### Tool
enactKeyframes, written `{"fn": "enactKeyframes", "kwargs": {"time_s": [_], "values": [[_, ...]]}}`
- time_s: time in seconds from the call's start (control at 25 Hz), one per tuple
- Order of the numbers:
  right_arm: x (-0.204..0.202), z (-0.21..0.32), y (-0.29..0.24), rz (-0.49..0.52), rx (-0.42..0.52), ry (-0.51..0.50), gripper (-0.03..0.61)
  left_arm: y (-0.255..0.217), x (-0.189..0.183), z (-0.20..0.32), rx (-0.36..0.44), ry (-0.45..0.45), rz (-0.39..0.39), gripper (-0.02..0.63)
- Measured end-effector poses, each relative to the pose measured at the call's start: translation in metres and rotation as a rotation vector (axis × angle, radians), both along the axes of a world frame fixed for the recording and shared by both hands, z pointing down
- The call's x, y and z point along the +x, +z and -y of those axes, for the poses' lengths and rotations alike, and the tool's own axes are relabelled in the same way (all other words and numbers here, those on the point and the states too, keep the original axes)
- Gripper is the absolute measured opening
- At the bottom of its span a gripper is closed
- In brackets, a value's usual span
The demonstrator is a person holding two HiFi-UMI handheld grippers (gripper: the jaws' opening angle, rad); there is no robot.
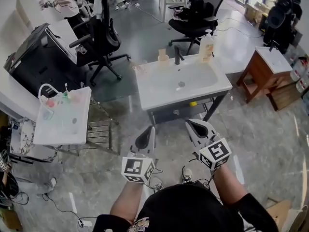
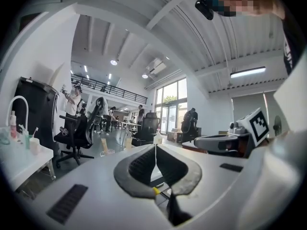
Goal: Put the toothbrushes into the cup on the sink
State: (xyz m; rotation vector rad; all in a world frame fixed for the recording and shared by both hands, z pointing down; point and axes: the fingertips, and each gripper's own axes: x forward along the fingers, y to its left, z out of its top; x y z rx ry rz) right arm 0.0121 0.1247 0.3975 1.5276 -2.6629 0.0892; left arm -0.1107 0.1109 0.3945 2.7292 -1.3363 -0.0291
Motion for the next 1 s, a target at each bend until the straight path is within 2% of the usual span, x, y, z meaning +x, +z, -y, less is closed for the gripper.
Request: {"fn": "enactKeyframes", "kwargs": {"time_s": [0.24,1.0], "values": [[-0.008,-0.008,-0.001,0.003,-0.003,0.015,0.006,-0.001,-0.004,-0.006,0.001,0.023,0.004,0.006],[-0.005,-0.013,-0.004,0.021,0.004,0.003,0.006,-0.003,-0.004,-0.018,-0.003,0.01,0.037,0.006]]}}
